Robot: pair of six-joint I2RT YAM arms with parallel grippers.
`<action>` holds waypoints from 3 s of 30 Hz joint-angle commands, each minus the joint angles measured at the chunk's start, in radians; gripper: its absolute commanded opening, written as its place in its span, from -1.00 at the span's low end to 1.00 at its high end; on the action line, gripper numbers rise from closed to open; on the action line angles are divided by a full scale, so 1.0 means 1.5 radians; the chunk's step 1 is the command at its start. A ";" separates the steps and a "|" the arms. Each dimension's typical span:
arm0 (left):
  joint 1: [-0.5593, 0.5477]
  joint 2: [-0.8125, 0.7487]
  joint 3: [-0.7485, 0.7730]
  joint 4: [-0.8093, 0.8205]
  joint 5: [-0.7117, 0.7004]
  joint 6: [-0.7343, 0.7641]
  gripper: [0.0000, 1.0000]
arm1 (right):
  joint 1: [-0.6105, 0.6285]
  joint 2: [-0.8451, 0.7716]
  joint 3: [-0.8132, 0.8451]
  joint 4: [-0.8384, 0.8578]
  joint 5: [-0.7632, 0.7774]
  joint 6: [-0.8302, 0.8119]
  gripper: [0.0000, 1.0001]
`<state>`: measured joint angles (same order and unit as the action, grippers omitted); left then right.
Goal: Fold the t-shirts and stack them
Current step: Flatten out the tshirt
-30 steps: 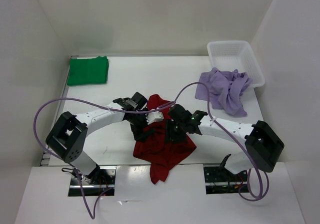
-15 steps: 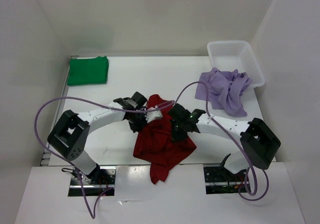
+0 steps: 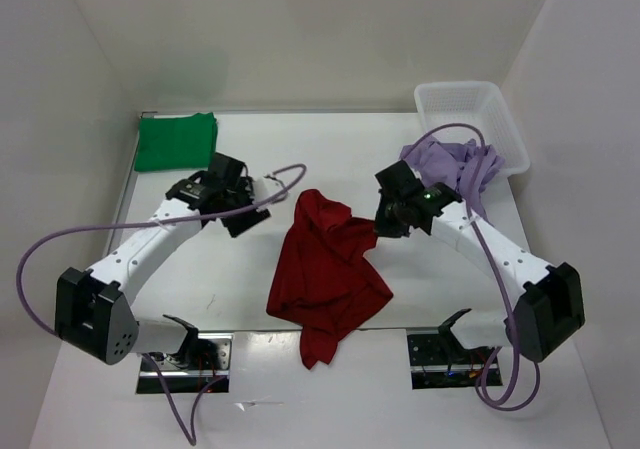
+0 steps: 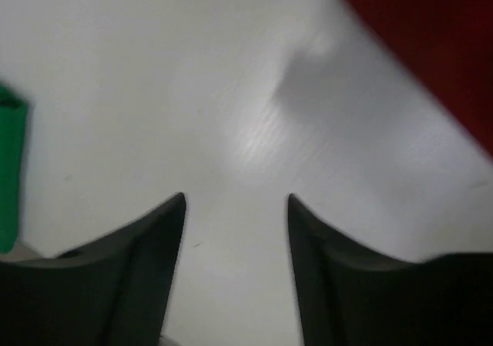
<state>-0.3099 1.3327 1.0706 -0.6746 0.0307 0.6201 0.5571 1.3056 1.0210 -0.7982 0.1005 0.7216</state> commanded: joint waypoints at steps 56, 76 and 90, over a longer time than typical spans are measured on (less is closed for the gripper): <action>-0.512 0.377 0.178 0.172 -0.040 -0.152 -0.99 | -0.213 -0.021 0.094 0.023 -0.044 -0.157 -1.00; -0.012 -0.034 0.068 -0.008 -0.012 -0.130 -0.99 | 0.243 -0.048 -0.066 -0.104 -0.321 0.081 -0.01; 0.092 -0.068 0.031 0.011 -0.001 -0.136 -0.99 | -0.126 0.009 -0.080 0.119 -0.124 0.080 0.99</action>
<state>-0.1802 1.2564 1.1263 -0.6769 0.0059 0.4374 0.3676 1.1820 0.9207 -0.7437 -0.0856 0.8375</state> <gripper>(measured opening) 0.016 0.993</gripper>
